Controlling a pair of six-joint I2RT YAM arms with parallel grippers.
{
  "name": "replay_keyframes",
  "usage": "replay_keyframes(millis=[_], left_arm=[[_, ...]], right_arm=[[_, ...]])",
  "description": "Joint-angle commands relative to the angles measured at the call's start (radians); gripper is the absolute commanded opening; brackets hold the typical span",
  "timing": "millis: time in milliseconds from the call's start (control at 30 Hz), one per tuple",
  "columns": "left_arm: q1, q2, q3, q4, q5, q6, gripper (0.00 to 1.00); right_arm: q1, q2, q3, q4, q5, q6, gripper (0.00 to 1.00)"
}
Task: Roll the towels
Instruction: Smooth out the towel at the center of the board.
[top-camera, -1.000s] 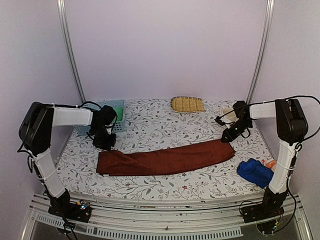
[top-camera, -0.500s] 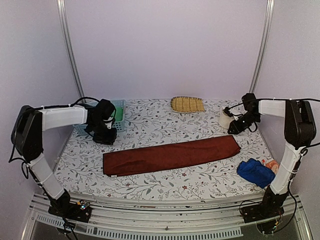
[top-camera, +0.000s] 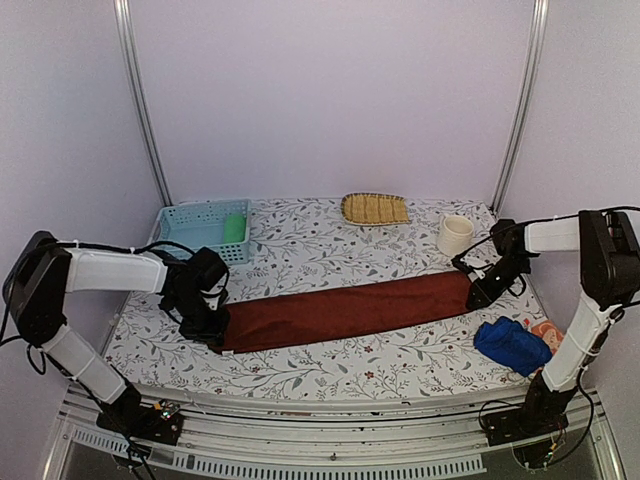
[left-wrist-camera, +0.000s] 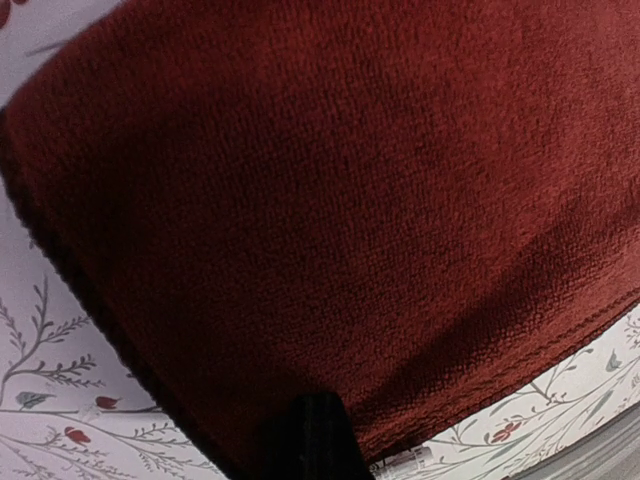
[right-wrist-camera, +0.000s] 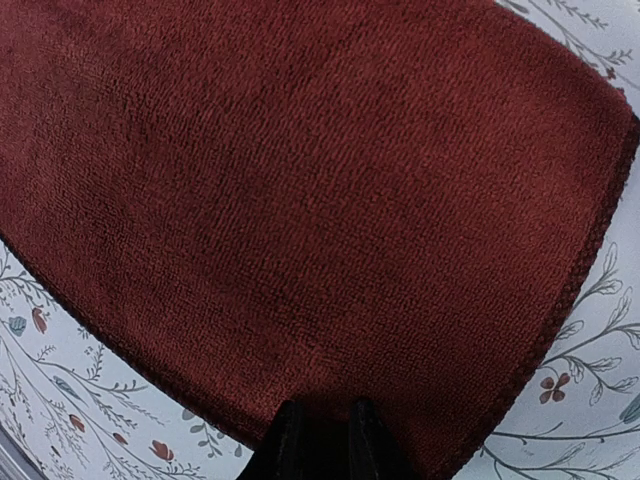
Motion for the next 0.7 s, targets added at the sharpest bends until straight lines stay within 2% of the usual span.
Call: replay_keyframes(millis=[0, 200, 400, 500, 667], left_arm=[[-0.007, -0.013, -0.053, 0.030, 0.044, -0.076, 0.00], [-0.015, -0.023, -0.119, 0.038, 0.060, -0.090, 0.00], [-0.074, -0.056, -0.084, 0.072, 0.068, -0.105, 0.00], [-0.097, -0.034, -0.029, 0.106, 0.107, -0.095, 0.00], [-0.118, -0.033, 0.030, 0.055, 0.132, -0.073, 0.00]], right_arm=[[-0.026, 0.016, -0.055, 0.023, 0.125, -0.028, 0.20], [-0.044, 0.000, -0.113, 0.102, 0.206, -0.054, 0.25], [-0.176, 0.063, -0.059, 0.150, 0.218, -0.054, 0.28], [-0.210, 0.088, -0.003, 0.111, 0.160, -0.062, 0.28], [-0.210, 0.034, 0.104, -0.060, -0.015, -0.088, 0.28]])
